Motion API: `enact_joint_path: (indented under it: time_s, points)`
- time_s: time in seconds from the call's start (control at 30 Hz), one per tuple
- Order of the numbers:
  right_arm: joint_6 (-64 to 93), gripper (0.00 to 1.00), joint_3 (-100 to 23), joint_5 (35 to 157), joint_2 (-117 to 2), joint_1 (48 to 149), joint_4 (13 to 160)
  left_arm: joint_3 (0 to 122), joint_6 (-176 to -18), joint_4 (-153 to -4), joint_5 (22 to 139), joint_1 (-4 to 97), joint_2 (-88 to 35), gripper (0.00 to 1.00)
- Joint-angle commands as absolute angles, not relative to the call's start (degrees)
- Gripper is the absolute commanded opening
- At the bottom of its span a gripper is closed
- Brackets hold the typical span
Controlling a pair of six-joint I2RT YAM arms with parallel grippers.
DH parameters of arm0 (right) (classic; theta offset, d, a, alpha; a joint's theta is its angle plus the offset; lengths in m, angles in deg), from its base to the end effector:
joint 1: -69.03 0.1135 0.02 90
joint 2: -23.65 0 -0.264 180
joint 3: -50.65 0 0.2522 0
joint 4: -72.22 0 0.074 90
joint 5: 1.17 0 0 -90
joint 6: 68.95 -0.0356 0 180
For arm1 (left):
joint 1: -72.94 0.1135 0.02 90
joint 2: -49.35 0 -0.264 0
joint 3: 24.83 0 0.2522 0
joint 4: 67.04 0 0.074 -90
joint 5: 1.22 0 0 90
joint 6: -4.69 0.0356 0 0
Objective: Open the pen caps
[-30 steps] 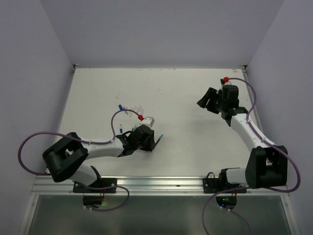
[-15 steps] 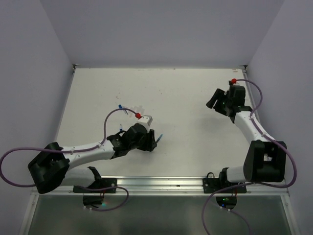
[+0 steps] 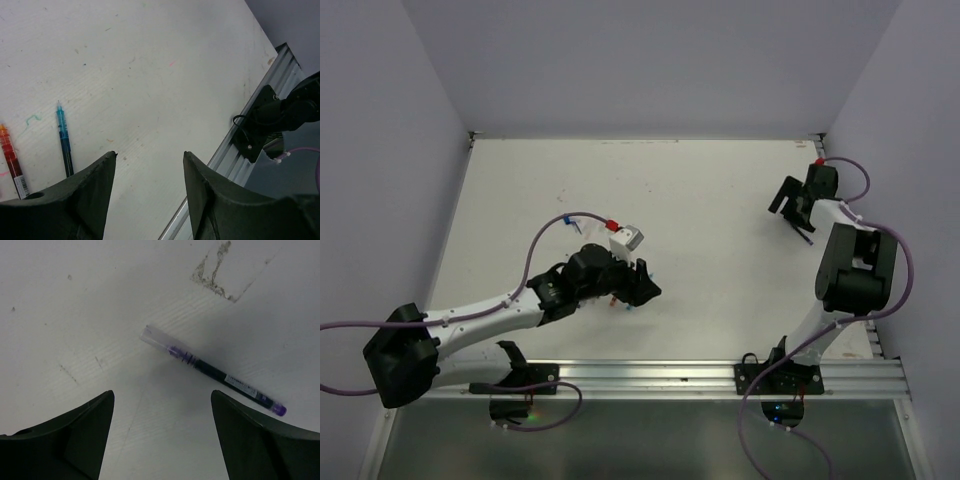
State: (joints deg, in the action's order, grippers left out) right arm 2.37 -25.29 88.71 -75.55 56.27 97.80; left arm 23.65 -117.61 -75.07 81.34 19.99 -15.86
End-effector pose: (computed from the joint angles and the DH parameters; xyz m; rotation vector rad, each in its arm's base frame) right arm 0.3570 -0.0809 0.1920 0.6576 2.3328 0.0445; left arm 0.1470 -0.2024 0.2348 0.4773 2.1167 -1.0433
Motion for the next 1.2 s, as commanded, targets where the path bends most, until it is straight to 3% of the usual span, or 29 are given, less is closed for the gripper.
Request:
enact_joint_path:
  time_s: [0.0, 0.43, 1.17]
  points:
    - [6.19, 0.83, -30.96, 86.28, -79.61, 56.2, 94.34, 26.46, -113.44, -73.86, 79.03, 19.85, -18.75, 0.59]
    - [10.85, 0.83, -35.27, 84.79, -86.3, 55.67, 95.82, 27.61, -113.52, -69.82, 73.84, 20.29, -26.15, 0.6]
    - [10.15, 0.61, -43.27, 79.78, -91.13, 56.98, 115.69, 23.65, -116.95, -74.03, 75.25, 20.91, -14.46, 0.6]
